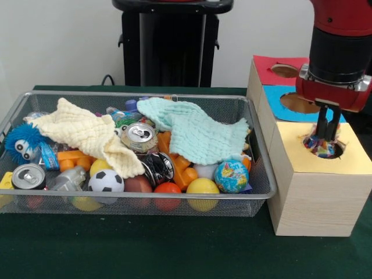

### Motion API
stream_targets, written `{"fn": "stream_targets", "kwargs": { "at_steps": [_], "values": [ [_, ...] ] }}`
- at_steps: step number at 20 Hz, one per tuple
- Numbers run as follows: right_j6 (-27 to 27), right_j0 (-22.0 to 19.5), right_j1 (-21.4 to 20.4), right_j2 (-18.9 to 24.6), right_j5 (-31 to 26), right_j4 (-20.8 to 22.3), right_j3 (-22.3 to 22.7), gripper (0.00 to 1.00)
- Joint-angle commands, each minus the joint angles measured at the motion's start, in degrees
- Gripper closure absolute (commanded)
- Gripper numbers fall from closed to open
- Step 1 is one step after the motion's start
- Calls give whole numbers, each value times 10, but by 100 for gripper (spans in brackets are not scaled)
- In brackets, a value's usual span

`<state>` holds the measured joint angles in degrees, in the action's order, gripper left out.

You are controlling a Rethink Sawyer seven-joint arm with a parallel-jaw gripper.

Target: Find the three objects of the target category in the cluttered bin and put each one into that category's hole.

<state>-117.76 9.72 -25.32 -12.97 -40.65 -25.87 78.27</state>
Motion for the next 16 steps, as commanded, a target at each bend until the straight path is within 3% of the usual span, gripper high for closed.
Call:
{"fn": "stream_targets", "kwargs": {
  "at_steps": [1, 8, 16],
  "values": [
    [-75, -38, 28, 63, 98, -7, 38, 100],
    [-71, -58, 45, 98, 149, -8, 39, 100],
    [-77, -48, 55, 77, 70, 8, 11, 100]
  ]
}}
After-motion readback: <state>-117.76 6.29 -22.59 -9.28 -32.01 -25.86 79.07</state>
